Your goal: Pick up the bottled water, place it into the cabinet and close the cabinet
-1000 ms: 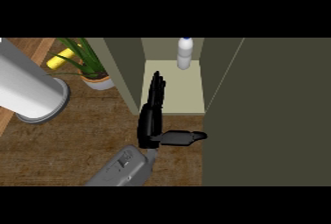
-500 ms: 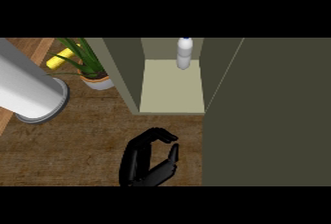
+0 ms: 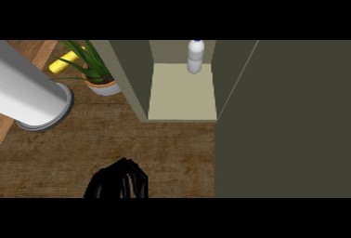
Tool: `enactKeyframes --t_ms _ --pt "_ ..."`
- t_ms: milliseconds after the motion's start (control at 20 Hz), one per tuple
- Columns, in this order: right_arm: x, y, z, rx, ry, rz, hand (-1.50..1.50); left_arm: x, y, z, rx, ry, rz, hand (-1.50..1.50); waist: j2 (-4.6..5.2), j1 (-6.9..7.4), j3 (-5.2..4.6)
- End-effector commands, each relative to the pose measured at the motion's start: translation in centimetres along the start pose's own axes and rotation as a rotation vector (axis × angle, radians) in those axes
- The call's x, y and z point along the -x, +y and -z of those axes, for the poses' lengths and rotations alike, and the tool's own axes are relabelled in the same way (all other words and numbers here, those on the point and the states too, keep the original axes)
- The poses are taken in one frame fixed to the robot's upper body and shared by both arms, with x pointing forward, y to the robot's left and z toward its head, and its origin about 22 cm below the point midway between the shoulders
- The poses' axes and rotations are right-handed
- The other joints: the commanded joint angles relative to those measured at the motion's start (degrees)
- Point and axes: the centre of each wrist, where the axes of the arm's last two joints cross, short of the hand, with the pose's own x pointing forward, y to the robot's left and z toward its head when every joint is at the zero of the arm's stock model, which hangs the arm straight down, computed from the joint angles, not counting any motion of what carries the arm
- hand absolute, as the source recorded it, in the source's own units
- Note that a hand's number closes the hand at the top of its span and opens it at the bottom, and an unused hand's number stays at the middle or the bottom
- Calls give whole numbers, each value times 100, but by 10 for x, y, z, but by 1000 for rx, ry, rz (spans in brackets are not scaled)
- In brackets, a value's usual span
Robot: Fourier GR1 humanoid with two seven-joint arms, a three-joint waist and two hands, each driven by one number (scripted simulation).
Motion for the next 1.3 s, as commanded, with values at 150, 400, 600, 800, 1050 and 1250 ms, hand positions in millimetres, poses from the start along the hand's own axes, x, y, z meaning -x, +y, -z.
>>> enactKeyframes --t_ms 150,400,600,800,1050,1250 --pt "-46 42 24 -242 -28 -151 150 -34 48 -15 3 -27 66 150 -20 34 -16" --pt "-46 53 28 -282 -72 -177 150 -49 67 -18 -22 -31 2 -150 -40 -68 -34" --pt "-46 56 32 -342 -45 -153 150 -75 82 -16 -44 -72 30 -150 -54 38 -38" --pt "-43 61 38 -391 -51 -129 150 -86 104 -22 -67 -75 67 -150 -72 94 -59" --pt "-41 65 50 -468 -58 -127 150 -91 117 -30 -84 -58 72 -150 -85 117 -87" --pt "-40 67 59 -523 -54 -129 150 -96 117 -41 -69 -44 38 -150 -138 201 -102"
